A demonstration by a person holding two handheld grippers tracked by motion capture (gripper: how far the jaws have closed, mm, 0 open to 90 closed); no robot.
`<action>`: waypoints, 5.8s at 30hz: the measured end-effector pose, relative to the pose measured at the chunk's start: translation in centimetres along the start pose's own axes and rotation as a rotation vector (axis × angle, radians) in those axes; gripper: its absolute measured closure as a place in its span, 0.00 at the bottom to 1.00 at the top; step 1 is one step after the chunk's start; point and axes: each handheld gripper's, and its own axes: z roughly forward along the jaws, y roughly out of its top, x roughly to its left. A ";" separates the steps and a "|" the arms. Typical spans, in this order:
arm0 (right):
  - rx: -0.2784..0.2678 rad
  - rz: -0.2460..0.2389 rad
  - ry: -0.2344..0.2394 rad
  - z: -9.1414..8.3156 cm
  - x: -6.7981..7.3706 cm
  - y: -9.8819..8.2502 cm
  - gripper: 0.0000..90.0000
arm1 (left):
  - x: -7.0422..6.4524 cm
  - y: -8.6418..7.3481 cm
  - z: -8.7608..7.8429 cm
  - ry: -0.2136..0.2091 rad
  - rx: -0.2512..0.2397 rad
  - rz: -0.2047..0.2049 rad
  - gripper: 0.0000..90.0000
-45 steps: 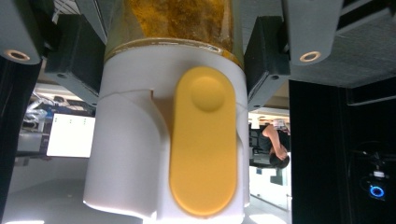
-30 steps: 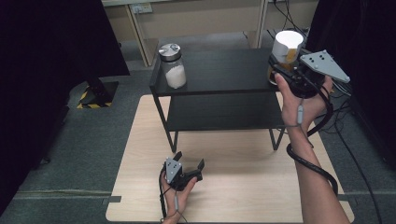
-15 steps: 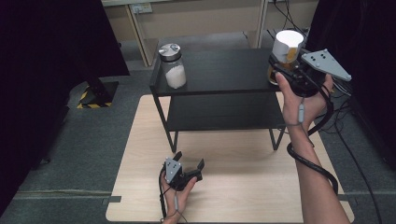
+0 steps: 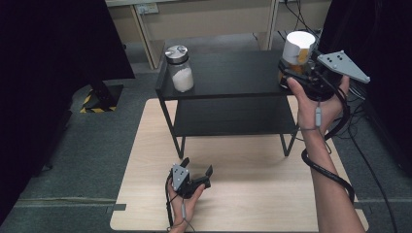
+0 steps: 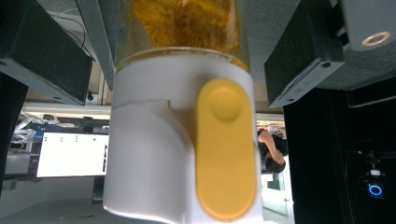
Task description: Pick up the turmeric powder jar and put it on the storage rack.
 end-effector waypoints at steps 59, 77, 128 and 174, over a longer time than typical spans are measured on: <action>-0.049 -0.025 0.137 -7.8 -1.7 -6.7 0.08 | -0.1 -0.1 -0.1 -0.004 -0.004 0.015 0.02; 0.004 -0.022 0.154 -10.1 -2.7 -10.4 0.08 | -0.1 -0.1 -0.1 -0.005 -0.003 0.020 0.02; 0.231 0.003 0.169 -12.8 -3.3 -20.1 0.08 | -0.1 -0.1 -0.1 -0.007 -0.007 0.022 0.03; 0.374 -0.005 0.167 -12.6 -3.1 -23.6 0.08 | 0.0 -0.1 -0.1 -0.016 -0.007 0.019 0.03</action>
